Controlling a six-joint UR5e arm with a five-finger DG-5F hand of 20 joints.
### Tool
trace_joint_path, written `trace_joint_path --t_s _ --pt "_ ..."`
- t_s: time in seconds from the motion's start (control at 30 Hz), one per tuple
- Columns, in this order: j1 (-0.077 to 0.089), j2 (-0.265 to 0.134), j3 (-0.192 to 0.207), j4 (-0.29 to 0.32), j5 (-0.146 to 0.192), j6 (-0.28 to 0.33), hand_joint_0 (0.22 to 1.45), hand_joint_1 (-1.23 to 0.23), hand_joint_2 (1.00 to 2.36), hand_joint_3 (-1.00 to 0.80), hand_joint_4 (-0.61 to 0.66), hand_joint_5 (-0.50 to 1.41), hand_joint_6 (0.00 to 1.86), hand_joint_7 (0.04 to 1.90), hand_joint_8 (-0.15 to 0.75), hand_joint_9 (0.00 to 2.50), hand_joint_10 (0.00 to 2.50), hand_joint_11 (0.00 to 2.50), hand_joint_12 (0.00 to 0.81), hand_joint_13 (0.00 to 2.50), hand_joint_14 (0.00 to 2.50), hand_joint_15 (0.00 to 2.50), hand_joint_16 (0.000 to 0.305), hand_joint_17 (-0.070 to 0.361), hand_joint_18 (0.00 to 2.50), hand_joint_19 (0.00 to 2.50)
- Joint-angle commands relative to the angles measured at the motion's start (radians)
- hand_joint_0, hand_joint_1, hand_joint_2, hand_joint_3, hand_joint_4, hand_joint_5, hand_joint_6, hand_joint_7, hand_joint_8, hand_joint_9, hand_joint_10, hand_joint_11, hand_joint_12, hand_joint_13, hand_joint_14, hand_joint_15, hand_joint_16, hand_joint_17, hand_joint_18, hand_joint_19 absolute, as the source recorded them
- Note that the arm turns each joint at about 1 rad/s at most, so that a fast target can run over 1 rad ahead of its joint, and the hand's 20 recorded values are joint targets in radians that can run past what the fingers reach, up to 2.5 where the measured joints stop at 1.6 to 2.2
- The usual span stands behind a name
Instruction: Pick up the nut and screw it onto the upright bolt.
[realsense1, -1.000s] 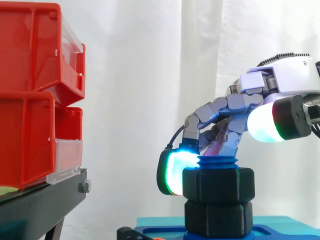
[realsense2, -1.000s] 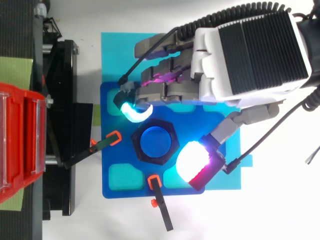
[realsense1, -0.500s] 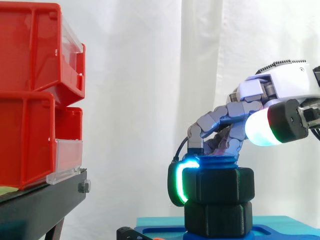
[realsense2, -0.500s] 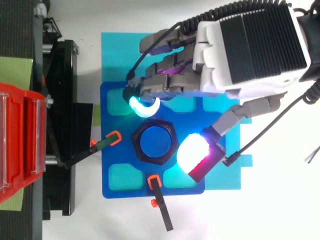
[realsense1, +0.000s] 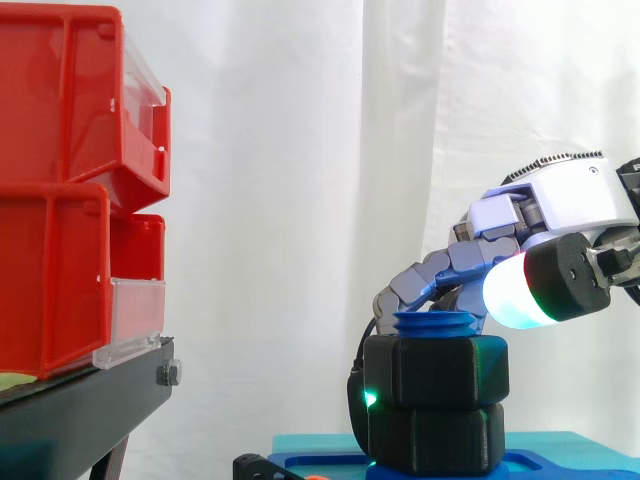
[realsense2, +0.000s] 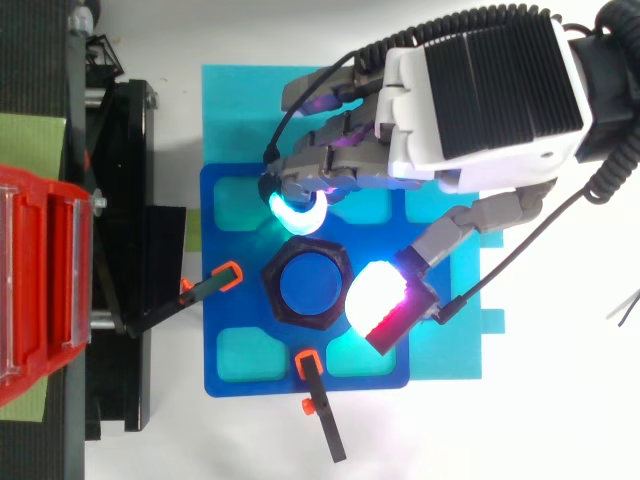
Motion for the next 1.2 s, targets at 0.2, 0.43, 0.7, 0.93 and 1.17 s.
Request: trace_joint_path --t_s 0.2,0.43,0.7,0.93,1.17 --pt "0.002 -0.001 0.001 0.007 -0.002 0.001 0.51 -0.28 1.00 -0.50 0.25 -0.02 0.50 1.28 0.253 0.95 0.00 0.00 0.240 0.70 0.00 0.00 0.029 0.064 0.35 0.00" --pt "0.002 -0.001 0.014 0.014 -0.008 -0.001 0.51 -0.28 1.00 -0.50 0.22 -0.02 0.50 1.36 0.255 0.96 0.00 0.00 0.238 0.71 0.00 0.00 0.028 0.064 0.35 0.00" --pt "0.002 -0.001 0.028 0.007 -0.014 -0.002 0.51 -0.28 1.00 -0.50 0.26 -0.05 0.50 1.08 0.253 0.95 0.00 0.00 0.241 0.71 0.00 0.00 0.028 0.064 0.36 0.00" --pt "-0.003 0.001 0.041 0.003 -0.036 -0.013 0.51 -0.28 1.00 -0.50 0.25 -0.07 0.50 0.93 0.247 0.93 0.00 0.00 0.242 0.70 0.00 0.00 0.029 0.065 0.35 0.00" --pt "-0.020 0.015 0.080 -0.054 -0.083 -0.068 0.51 -0.28 1.00 -0.50 0.24 -0.08 0.50 0.89 0.244 0.92 0.00 0.00 0.249 0.70 0.00 0.00 0.030 0.067 0.35 0.00"
